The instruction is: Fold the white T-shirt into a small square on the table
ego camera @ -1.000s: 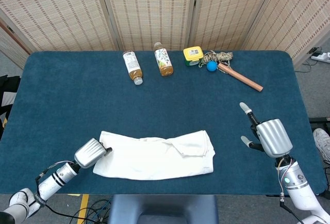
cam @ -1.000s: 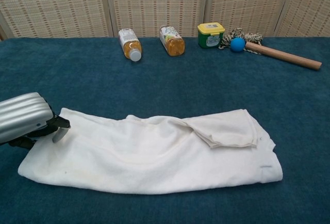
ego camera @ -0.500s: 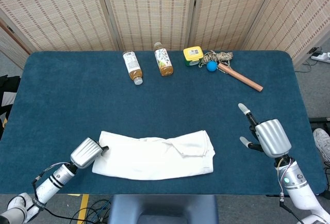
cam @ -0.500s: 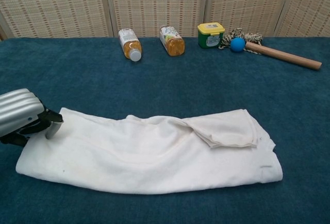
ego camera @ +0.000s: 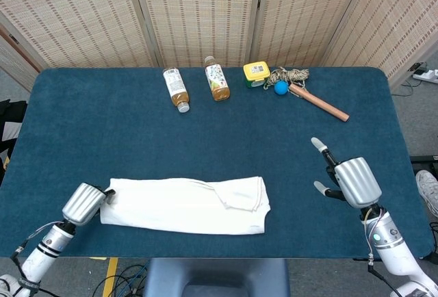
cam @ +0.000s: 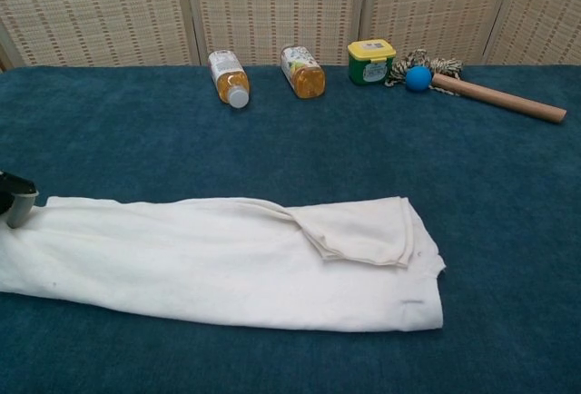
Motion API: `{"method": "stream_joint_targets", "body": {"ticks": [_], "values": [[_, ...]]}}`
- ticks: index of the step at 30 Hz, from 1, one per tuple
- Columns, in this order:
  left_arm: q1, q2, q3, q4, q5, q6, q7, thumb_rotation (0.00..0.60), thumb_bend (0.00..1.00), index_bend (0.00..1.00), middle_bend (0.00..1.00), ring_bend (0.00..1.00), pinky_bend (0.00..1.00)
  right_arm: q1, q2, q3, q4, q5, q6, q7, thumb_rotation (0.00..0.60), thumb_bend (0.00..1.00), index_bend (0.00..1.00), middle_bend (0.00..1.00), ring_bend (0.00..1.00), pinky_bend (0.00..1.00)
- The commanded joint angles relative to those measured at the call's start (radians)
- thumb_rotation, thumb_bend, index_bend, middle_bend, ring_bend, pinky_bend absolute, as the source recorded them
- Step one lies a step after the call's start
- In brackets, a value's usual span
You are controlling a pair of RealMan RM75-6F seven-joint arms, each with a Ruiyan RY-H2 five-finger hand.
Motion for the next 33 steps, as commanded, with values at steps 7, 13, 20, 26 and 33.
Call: {"method": "stream_joint_targets", "body": {"ticks": [7,13,20,26,33], "values": [[0.027,0.049,-0.024,-0.044,-0.022,0.013,0.026,0.6,0.62,0.67,0.94,0.85,0.95,0.007,-0.008,0.004,0.007,-0.006,0.002,0.012,0.6,0.21,0.05,0.94,0.94,1.0],[-0.019,0.17,-0.046,-0.358,-0.022,-0.048,0.197,0.6,0.62,0.67,0.94,0.84,0.95,0.004,0.0,0.008,0.013,-0.004,0.012,0.026,0.6,0.21,0.05,0.94,0.94,1.0],[-0.087,0.262,-0.086,-0.713,-0.032,-0.162,0.437,0.6,0.62,0.66,0.94,0.84,0.95,-0.006,0.016,0.011,0.016,-0.001,0.032,0.044,0.6,0.21,0.05,0.94,0.94,1.0],[-0.14,0.255,-0.132,-0.868,-0.064,-0.255,0.575,0.6,0.62,0.66,0.94,0.84,0.95,-0.021,0.024,0.01,0.025,0.004,0.051,0.059,0.6,0.21,0.05,0.94,0.94,1.0],[-0.194,0.184,-0.199,-0.994,-0.144,-0.345,0.779,0.6,0.62,0.66,0.94,0.84,0.95,-0.041,0.039,0.01,0.033,0.011,0.074,0.077,0.6,0.21,0.05,0.94,0.94,1.0]]}}
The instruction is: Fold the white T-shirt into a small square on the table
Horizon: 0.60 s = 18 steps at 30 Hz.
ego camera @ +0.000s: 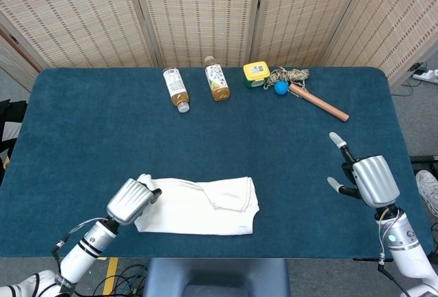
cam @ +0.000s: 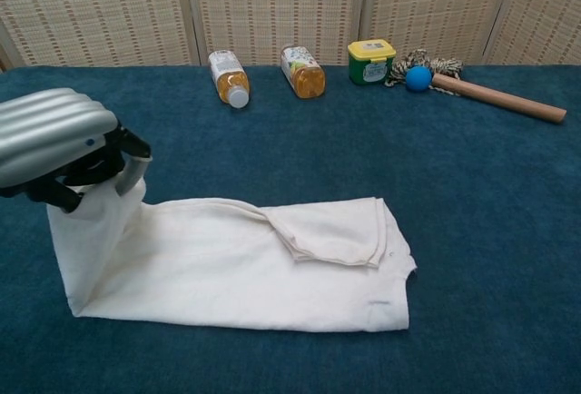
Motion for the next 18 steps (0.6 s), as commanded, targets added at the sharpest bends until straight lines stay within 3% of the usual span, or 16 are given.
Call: {"method": "stream_joint_targets", "body": {"ticks": [1,11,18], "values": [[-0.039,-0.051,-0.048,-0.062,-0.055,-0.051,0.116,0.6,0.62,0.66,0.94,0.84,0.95,-0.006,0.006,0.0,0.002,0.001,0.007,0.005,0.6,0.21,0.05,0.94,0.94,1.0],[-0.112,-0.195,-0.101,-0.116,-0.189,-0.133,0.347,0.6,0.62,0.66,0.94,0.84,0.95,-0.027,0.02,-0.001,0.015,0.01,0.024,0.029,0.6,0.21,0.05,0.94,0.94,1.0],[-0.156,-0.276,-0.133,-0.128,-0.254,-0.137,0.456,0.6,0.62,0.66,0.94,0.84,0.95,-0.038,0.029,0.002,0.019,0.015,0.034,0.038,0.6,0.21,0.05,0.94,0.94,1.0]]}}
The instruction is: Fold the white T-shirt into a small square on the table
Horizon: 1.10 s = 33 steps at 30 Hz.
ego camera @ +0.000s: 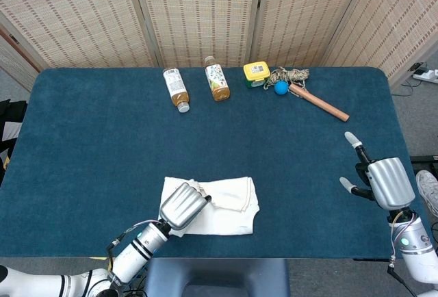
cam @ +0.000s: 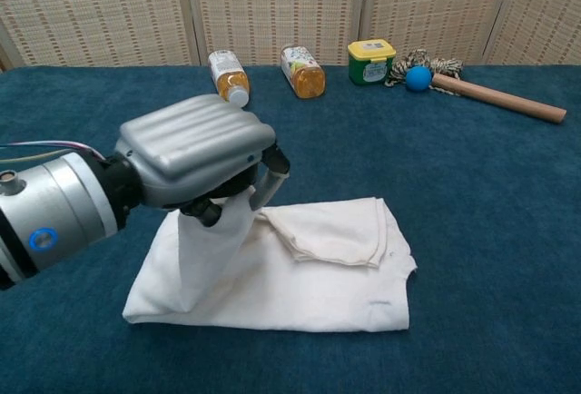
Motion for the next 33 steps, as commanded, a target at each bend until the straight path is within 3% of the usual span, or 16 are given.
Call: {"method": "stream_joint_targets", "body": {"ticks": [1,19,33], "values": [[-0.026,-0.036,-0.02,-0.01,-0.032,-0.003,0.043,0.6,0.62,0.66,0.94,0.84,0.95,-0.003,0.004,0.002,0.0,0.002,0.004,0.002,0.6,0.21,0.05,0.94,0.94,1.0],[-0.151,-0.263,-0.059,0.107,-0.208,0.004,0.239,0.6,0.62,0.65,0.94,0.84,0.95,-0.019,0.009,0.003,0.017,0.012,0.004,0.026,0.6,0.21,0.05,0.94,0.94,1.0],[-0.215,-0.338,-0.072,0.192,-0.311,0.024,0.297,0.6,0.61,0.61,0.93,0.83,0.95,-0.028,0.005,0.001,0.033,0.015,0.003,0.04,0.6,0.21,0.06,0.94,0.94,1.0]]}}
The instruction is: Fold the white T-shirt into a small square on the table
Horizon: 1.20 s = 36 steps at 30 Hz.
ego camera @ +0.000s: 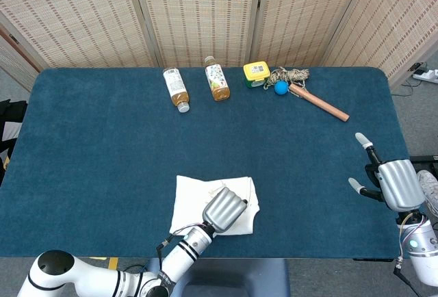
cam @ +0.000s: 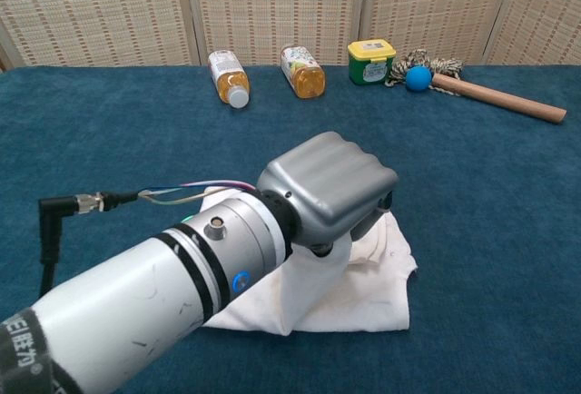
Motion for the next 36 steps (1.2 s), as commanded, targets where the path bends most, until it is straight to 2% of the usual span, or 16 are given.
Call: {"method": "stream_joint_targets", "body": {"ticks": [1,27,30,32,36], "values": [[-0.009,-0.008,0.001,0.007,-0.01,0.003,0.002,0.6,0.61,0.61,0.93,0.83,0.95,0.0,0.0,0.0,0.001,0.0,-0.001,-0.001,0.6,0.21,0.06,0.94,0.94,1.0],[-0.091,-0.105,-0.018,0.132,-0.071,0.024,-0.002,0.6,0.6,0.58,0.92,0.83,0.95,-0.015,0.004,0.001,0.006,0.008,0.002,0.002,0.6,0.21,0.06,0.94,0.94,1.0],[-0.096,-0.119,-0.02,0.151,-0.076,0.037,0.009,0.6,0.48,0.51,0.92,0.82,0.95,-0.018,0.005,0.002,0.007,0.01,0.003,0.003,0.6,0.21,0.06,0.94,0.94,1.0],[-0.098,-0.131,-0.026,0.162,-0.077,0.046,0.001,0.6,0.38,0.39,0.91,0.82,0.95,-0.019,0.005,0.002,0.007,0.011,0.002,0.004,0.6,0.21,0.06,0.94,0.94,1.0],[-0.102,-0.153,-0.039,0.18,-0.064,0.062,-0.023,0.6,0.27,0.23,0.91,0.82,0.95,-0.02,0.005,0.003,0.006,0.01,0.006,0.005,0.6,0.21,0.06,0.94,0.94,1.0]]}}
